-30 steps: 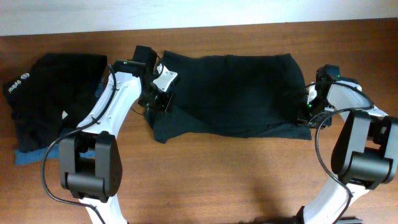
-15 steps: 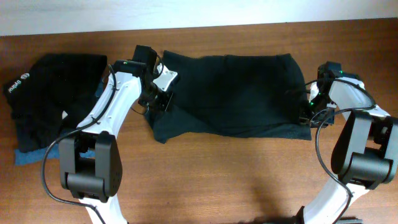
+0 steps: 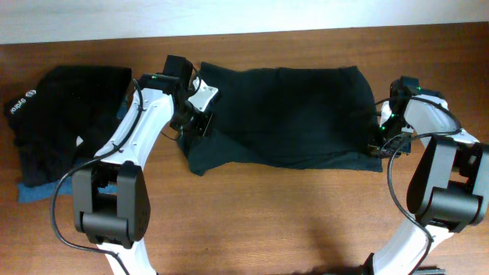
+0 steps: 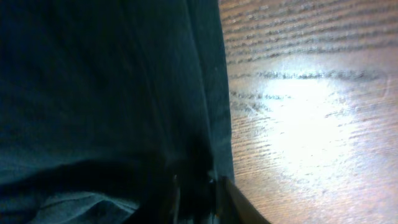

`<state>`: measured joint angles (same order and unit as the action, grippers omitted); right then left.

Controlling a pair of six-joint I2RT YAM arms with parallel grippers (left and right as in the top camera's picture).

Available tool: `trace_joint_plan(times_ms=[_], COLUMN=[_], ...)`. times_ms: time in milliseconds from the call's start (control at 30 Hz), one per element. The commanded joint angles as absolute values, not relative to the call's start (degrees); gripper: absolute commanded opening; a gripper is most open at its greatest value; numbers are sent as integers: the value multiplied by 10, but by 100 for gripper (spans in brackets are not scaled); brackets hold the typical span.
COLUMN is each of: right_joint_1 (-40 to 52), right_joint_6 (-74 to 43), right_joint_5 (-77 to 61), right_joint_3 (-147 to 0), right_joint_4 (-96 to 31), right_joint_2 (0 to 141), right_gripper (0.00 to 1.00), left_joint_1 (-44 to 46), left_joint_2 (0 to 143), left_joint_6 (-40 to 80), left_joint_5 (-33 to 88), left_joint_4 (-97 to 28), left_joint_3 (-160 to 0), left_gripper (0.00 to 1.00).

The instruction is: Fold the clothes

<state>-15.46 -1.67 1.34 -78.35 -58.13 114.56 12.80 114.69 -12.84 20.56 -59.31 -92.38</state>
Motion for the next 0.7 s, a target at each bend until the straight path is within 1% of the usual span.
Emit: trace_joint_plan(times_ms=[0,67,433,500,667], right_joint_1=[-158,-158,-158,-158,-158], right_joint_6=[-20,-20,-20,-20,-17], right_joint_5=[22,22,15,3,11], right_joint_3=[-792,-792,-792,-792,-792], right_joint_4=[-592,-598,-612,-611,-608], right_joint_2=[1148,1148,1148,1148,1148], right_gripper=[31,33,34,37,37], left_joint_1=[128,128,128,128,128], left_joint_2=[1135,1135,1135,1135,1135], left_joint_6=[-134,-134,-134,-134,-134], left_joint_5=[201,202,201,202,201], left_joint_4=[-592,-592,-592,-592,-592], left_joint_3=[-927,-927,-927,-927,-927], left_gripper=[1,1,1,1,0])
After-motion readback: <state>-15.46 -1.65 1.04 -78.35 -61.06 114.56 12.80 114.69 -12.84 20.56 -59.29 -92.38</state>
